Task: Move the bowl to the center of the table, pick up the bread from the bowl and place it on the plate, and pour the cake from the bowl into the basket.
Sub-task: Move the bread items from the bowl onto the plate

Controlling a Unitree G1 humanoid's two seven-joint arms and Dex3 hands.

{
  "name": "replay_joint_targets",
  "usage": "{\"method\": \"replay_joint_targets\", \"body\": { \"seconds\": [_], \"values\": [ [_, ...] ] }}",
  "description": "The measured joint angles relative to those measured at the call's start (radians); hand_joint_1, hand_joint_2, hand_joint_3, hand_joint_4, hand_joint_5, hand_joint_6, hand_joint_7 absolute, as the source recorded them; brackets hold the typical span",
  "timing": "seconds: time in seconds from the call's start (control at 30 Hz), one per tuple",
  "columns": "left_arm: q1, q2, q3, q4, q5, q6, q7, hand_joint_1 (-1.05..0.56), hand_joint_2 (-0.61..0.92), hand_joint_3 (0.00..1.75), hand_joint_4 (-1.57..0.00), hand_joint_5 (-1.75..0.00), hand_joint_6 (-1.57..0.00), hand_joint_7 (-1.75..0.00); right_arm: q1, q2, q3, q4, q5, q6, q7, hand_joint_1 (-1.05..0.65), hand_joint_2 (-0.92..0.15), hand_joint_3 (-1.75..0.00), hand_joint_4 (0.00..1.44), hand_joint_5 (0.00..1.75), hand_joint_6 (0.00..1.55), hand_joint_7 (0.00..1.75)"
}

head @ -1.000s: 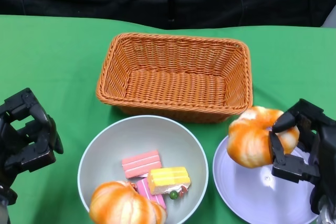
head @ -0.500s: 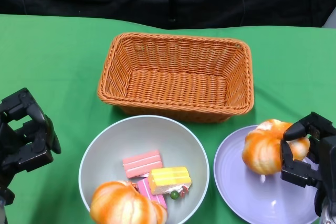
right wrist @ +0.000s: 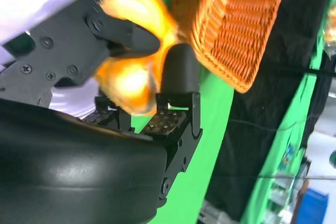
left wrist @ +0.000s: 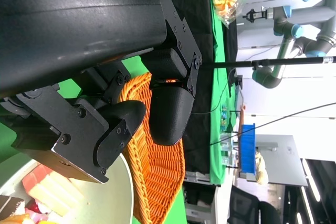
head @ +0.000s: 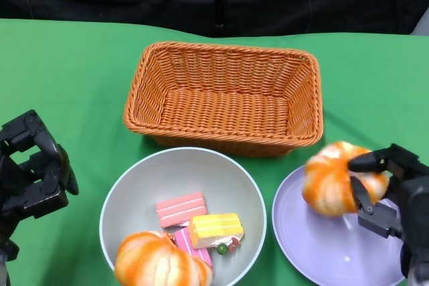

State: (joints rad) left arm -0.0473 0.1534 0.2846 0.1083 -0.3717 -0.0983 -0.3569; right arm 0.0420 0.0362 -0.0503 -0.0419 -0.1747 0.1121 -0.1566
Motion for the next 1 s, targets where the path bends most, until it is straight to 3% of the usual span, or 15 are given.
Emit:
{"method": "replay_joint_targets", "body": {
  "seconds": [0.13,0.23,0.37,0.57,0.73,1.0],
  "values": [
    [0.000,0.000,0.000,0.000,0.012,0.000,0.006,0.00,0.46,1.35,-0.95,-1.75,-0.79,-1.73,0.020,-0.068,0.068,-0.058,-0.079,0.062,0.059,-0.77,-0.92,-0.42,0.16,0.02,0.25,0.00],
    [0.000,0.000,0.000,0.000,0.011,0.000,0.006,0.00,0.46,1.35,-0.95,-1.75,-0.79,-1.73,0.032,-0.104,0.095,-0.090,-0.112,0.096,0.089,-0.80,-0.92,-0.44,0.06,0.00,0.18,0.00],
    [0.000,-0.001,0.000,0.000,0.012,0.000,0.006,0.00,0.46,1.34,-0.95,-1.75,-0.79,-1.74,0.036,-0.108,0.100,-0.105,-0.123,0.113,0.089,-0.81,-0.92,-0.43,0.02,0.00,0.16,0.00],
    [0.000,-0.002,0.000,-0.003,0.012,0.000,0.007,0.00,0.47,1.33,-0.95,-1.75,-0.78,-1.74,0.051,-0.057,0.099,-0.129,-0.139,0.111,-0.001,-0.74,-0.92,-0.37,0.02,0.01,0.21,0.02],
    [0.000,-0.002,0.000,-0.004,0.012,0.000,0.006,0.00,0.47,1.34,-0.95,-1.75,-0.78,-1.74,0.063,0.021,0.078,-0.128,-0.144,0.022,-0.155,-0.63,-0.92,-0.35,0.13,0.06,0.31,0.04],
    [0.000,-0.002,-0.001,-0.004,0.013,0.001,0.007,0.00,0.47,1.34,-0.95,-1.75,-0.79,-1.73,0.070,0.034,0.084,-0.111,-0.157,-0.061,-0.192,-0.60,-0.92,-0.33,0.20,0.07,0.35,0.03]
  ]
}}
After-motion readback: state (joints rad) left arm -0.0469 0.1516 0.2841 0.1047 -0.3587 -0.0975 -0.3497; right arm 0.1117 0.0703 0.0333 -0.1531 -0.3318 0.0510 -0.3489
